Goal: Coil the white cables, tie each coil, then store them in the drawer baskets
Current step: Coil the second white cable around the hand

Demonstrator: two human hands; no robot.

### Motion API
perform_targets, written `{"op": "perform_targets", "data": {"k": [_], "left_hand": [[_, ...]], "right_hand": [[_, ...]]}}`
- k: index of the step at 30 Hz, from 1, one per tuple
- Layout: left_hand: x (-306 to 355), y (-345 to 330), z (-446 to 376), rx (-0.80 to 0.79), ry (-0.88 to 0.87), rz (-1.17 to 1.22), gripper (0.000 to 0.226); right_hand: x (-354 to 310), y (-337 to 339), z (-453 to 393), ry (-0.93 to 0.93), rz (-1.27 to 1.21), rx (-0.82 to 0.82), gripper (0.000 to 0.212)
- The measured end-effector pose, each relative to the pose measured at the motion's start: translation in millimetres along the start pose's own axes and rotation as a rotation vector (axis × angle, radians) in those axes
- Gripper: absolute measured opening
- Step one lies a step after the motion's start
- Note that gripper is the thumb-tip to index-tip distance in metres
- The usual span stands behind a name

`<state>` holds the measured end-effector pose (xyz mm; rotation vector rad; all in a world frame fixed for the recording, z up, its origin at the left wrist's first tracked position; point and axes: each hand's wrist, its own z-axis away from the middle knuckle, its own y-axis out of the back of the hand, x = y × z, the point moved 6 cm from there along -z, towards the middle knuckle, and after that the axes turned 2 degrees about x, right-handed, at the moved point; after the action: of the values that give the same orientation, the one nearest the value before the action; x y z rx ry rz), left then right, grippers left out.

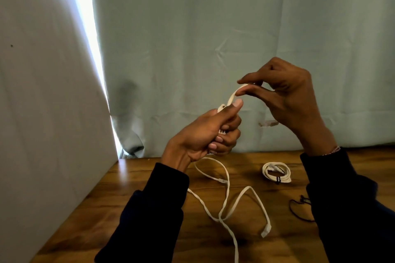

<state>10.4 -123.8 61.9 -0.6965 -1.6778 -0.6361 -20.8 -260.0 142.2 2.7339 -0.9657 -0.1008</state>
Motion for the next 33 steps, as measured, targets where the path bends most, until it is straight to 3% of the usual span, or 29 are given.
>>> {"op": "perform_targets", "data": {"k": [10, 12, 14, 18, 20, 23, 27, 29, 31, 33], "left_hand": [[10.1, -11.9, -3.4, -0.157, -0.131, 0.330, 0.047], [15.1, -12.6, -2.4, -0.174, -0.182, 0.385, 0.045], [18.1, -10.3, -2.8, -0.172, -0.225, 0.432, 0.045], [18.2, 6.7, -6.6, -0.053, -0.319, 0.476, 0.049], [19.0, 16.5, -6.8, 0.013, -0.355, 0.499, 0.050], [23.1, 32.2, -2.5, 0.130, -0.398, 0.487, 0.052], [27.3, 48.0, 4.3, 0.240, -0.455, 0.549, 0.055], [27.1, 51.1, 3.8, 0.285, -0.469, 0.588, 0.055], [26.1, 56.3, 4.1, 0.346, -0.489, 0.602, 0.054], [26.3, 60.5, 5.3, 0.397, -0.501, 0.617, 0.053]], "right_hand": [[18.7, -57.0, 20.8, -0.148, -0.208, -0.262, 0.030], [23.5, -77.4, 28.1, -0.239, -0.181, -0.379, 0.036], [36.3, -100.5, 42.0, -0.387, -0.100, -0.572, 0.029], [17.2, -115.1, 59.3, -0.322, 0.184, -0.993, 0.010], [-2.3, -112.8, 58.4, -0.297, 0.197, -1.062, 0.017], [-24.4, -109.4, 59.5, -0.374, 0.074, -1.144, 0.008], [-43.3, -107.1, 62.2, -0.464, 0.055, -1.270, 0.062], [-47.9, -105.4, 63.8, -0.462, 0.105, -1.285, 0.075], [-52.2, -102.2, 63.9, -0.437, 0.171, -1.305, 0.074], [-55.1, -95.9, 60.1, -0.418, 0.211, -1.284, 0.049]]}}
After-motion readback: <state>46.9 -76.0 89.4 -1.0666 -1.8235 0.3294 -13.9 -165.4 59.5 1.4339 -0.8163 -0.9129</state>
